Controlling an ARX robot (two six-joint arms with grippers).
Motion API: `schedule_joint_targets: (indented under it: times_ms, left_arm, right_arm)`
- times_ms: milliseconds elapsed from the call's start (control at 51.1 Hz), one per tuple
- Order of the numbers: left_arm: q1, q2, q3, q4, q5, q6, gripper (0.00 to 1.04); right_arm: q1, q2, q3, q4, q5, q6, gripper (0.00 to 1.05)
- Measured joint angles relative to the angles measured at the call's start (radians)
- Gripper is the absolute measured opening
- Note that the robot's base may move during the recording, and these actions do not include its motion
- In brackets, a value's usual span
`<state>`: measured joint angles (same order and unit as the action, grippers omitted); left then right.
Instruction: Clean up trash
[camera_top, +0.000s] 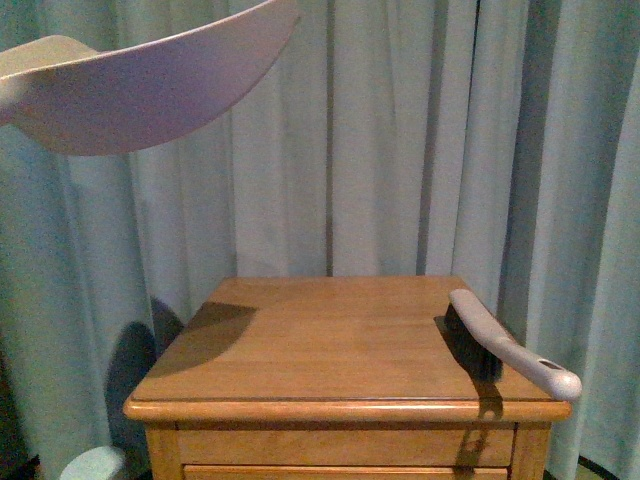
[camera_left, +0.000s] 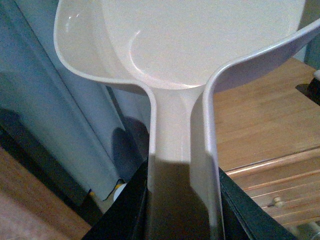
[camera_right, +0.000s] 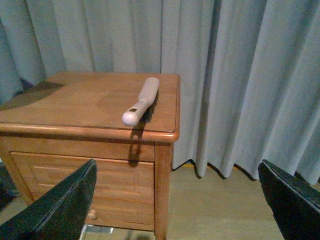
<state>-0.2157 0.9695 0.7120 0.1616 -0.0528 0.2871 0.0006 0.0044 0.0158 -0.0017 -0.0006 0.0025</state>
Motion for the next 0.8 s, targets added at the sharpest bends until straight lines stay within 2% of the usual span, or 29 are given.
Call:
schedule_joint_targets:
  times_ms: [176,704,763,782,802]
  left_arm:
    - [0.003,-0.171,-0.11,-0.047,0.017,0.011,0.28]
    - [0.01,-0.182,-0.128,-0.057,0.039,-0.033,0.28]
    - [0.01,-0.182,-0.128,-0.057,0.039,-0.036,0.28]
    - [0.01,-0.182,-0.128,-0.057,0.039,-0.037,0.28]
    - [0.011,-0.182,-0.128,-0.057,0.038,-0.038,0.28]
  right_arm:
    - [0.0,0.0,0.0,0.0,0.0,0.0,0.97]
    - [0.001,0.001,0.0,-0.001,0.007,0.001,0.97]
    - [0.072,0.062,0.023,-0.056,0.218,0.044,0.97]
    - [0.105,0.123,0.041,-0.066,0.331,0.073,0.97]
    - [0.113,0.167,0.055,-0.065,0.377,0.092,0.97]
